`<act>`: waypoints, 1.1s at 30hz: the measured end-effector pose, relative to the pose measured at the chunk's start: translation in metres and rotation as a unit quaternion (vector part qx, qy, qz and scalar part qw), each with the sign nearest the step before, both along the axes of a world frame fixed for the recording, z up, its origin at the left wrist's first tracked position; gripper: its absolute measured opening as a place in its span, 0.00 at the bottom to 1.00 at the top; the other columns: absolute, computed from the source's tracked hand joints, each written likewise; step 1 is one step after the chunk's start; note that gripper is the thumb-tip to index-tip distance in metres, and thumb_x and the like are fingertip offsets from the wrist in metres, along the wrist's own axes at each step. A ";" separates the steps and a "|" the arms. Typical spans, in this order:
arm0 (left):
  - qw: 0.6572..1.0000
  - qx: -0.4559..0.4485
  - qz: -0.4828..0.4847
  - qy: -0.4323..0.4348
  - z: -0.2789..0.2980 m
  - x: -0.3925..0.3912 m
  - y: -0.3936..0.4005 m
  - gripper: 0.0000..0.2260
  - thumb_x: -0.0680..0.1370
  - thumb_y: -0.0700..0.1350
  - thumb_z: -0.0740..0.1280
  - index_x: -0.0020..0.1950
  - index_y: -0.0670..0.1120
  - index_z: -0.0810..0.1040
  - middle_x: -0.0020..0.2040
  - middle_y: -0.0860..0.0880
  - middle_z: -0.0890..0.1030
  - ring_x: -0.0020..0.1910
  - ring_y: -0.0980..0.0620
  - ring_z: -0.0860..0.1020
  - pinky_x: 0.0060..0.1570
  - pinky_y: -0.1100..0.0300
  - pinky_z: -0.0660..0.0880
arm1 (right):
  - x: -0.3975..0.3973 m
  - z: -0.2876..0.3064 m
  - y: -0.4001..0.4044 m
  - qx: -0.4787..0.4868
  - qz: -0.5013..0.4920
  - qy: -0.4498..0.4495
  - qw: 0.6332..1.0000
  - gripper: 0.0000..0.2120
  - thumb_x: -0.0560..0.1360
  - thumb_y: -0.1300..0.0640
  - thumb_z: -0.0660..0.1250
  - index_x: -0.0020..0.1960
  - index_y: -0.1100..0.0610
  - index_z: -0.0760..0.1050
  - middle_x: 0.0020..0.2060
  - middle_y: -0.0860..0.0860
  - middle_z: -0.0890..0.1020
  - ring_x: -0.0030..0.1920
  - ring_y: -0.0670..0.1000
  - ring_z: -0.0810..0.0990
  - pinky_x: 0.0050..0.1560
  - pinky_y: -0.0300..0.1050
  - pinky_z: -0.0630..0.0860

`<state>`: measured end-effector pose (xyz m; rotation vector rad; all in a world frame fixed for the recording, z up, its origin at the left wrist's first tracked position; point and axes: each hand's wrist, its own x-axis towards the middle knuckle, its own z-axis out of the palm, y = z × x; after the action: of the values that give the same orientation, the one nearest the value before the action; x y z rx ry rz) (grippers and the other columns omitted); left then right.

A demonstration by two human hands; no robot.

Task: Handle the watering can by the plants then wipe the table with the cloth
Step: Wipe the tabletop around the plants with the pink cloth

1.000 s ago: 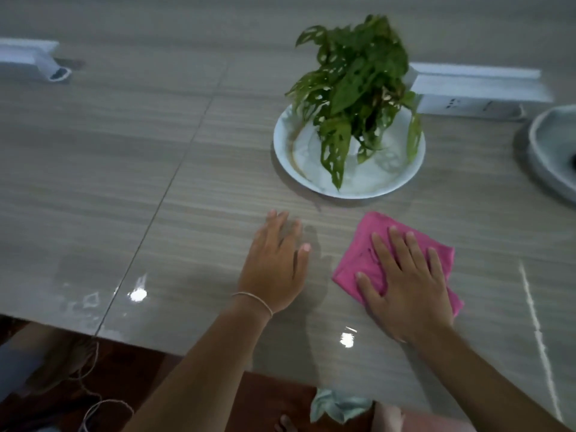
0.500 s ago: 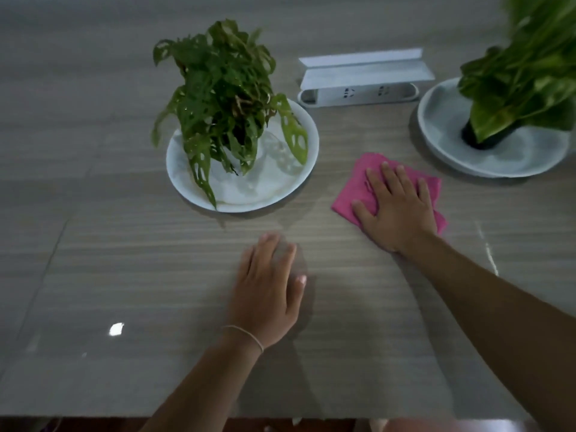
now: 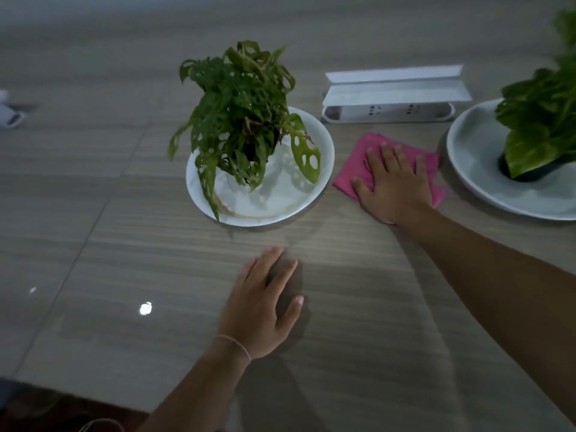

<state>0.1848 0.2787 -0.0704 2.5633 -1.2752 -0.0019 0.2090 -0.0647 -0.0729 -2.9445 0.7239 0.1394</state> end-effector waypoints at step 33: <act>1.000 -0.011 -0.016 0.003 -0.003 -0.161 -0.187 0.23 0.80 0.52 0.57 0.72 0.42 0.71 0.73 0.42 0.69 0.75 0.43 0.65 0.74 0.45 0.62 | -0.299 0.002 -0.078 -0.002 -0.131 -0.015 0.991 0.41 0.77 0.27 0.39 0.85 0.47 0.45 0.85 0.52 0.49 0.84 0.55 0.45 0.81 0.63 0.43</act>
<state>0.0242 0.0914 -0.0733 2.5210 -1.3071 -0.0022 -0.0897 -0.1425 -0.0704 -2.8143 1.0959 0.0707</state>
